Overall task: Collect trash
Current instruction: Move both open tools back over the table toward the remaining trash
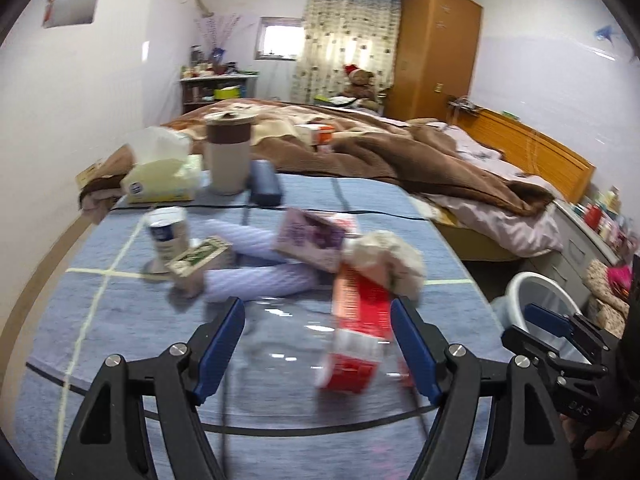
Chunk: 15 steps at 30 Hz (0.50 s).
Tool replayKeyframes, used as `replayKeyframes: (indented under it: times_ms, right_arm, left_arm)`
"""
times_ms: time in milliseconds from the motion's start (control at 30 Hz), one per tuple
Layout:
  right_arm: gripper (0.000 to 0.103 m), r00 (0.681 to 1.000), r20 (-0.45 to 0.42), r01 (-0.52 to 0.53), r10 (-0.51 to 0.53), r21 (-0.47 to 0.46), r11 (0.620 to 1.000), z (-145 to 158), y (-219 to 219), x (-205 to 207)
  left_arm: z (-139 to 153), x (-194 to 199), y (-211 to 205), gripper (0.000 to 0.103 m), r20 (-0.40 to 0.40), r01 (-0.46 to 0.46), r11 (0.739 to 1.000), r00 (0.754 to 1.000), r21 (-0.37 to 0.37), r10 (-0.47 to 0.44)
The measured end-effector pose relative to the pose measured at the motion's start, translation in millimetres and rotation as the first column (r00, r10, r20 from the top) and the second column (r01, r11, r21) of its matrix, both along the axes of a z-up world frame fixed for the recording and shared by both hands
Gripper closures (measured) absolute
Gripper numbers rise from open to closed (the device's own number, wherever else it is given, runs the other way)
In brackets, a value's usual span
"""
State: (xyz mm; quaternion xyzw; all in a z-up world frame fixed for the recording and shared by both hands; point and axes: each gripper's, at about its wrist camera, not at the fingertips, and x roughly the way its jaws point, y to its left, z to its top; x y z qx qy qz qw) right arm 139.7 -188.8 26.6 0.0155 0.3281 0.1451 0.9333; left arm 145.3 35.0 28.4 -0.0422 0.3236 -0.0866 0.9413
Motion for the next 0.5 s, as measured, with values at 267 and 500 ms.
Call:
replayKeyframes:
  times_ms: [267,500]
  right_arm:
    - [0.037,0.990,-0.017,-0.139,0.138,-0.041,0.990,-1.4,43.4,11.4]
    - [0.036,0.972,-0.024,-0.236,0.235,-0.065,0.970,0.1,74.7,22.4]
  left_arm:
    - [-5.9,16.2,45.7,0.026,-0.026,-0.072,0.997,0.997,-0.013,0.071]
    - [-18.4,41.9,77.2,0.026,-0.068,-0.105,0.994,0.992,0.015,0.106]
